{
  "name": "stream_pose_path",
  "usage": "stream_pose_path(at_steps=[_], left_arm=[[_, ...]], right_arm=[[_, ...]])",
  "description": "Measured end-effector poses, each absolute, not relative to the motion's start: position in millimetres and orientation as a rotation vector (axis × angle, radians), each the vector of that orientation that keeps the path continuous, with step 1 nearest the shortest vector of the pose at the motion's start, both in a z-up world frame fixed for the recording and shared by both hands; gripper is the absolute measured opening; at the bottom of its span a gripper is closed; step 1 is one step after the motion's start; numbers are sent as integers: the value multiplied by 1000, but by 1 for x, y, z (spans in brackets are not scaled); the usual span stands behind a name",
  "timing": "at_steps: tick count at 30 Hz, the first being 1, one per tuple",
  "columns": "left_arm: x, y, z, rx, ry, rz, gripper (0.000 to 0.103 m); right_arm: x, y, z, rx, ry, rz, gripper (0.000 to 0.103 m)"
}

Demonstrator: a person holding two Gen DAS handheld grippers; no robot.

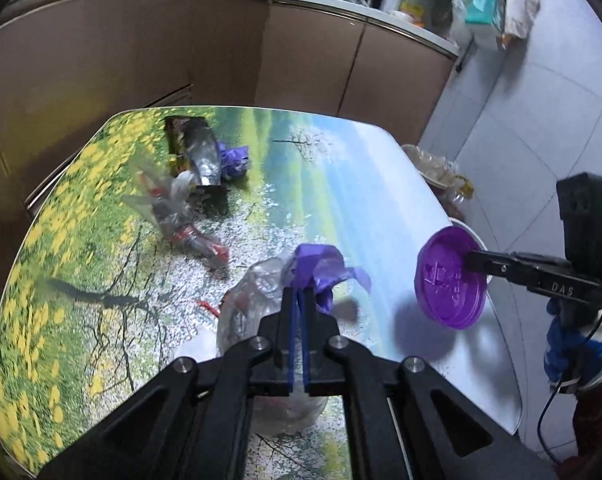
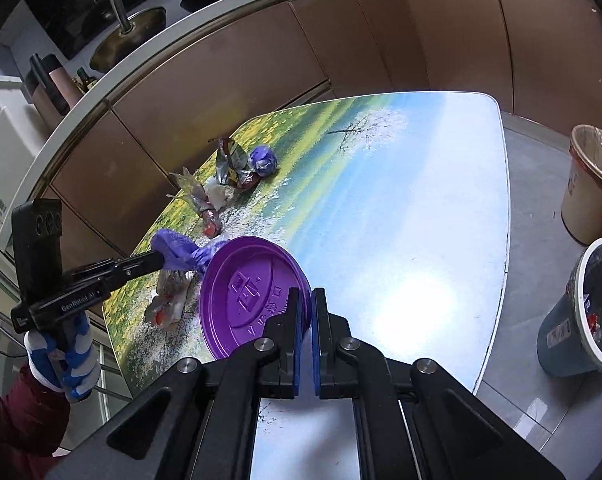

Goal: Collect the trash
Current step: 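Carry purple wrapper and purple lid to the bin and release both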

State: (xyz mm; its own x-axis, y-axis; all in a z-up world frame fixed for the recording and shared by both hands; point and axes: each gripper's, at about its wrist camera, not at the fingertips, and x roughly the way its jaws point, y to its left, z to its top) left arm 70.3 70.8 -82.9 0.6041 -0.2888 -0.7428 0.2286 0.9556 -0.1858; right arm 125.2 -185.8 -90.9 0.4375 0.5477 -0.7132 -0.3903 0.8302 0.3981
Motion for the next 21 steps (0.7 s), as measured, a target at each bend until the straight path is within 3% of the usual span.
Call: stream_pose_path(at_steps=[4, 6, 8, 9, 13, 14, 21], left_arm=[[78, 62, -83, -29, 879, -303, 4], [83, 58, -83, -5, 884, -306, 10], [86, 55, -82, 10, 882, -308, 25], [87, 52, -82, 21, 882, -310, 27], [92, 45, -80, 49, 872, -320, 25], [93, 42, -80, 51, 873, -323, 18], [107, 34, -77, 27, 879, -313, 5]], right_arm=[[127, -189, -92, 192, 956, 588, 4], [127, -190, -93, 196, 956, 586, 4], [127, -192, -94, 201, 957, 583, 4], [128, -194, -95, 205, 958, 580, 4], [129, -198, -97, 219, 960, 571, 4], [129, -199, -98, 223, 960, 568, 4], [131, -209, -103, 253, 955, 560, 4]])
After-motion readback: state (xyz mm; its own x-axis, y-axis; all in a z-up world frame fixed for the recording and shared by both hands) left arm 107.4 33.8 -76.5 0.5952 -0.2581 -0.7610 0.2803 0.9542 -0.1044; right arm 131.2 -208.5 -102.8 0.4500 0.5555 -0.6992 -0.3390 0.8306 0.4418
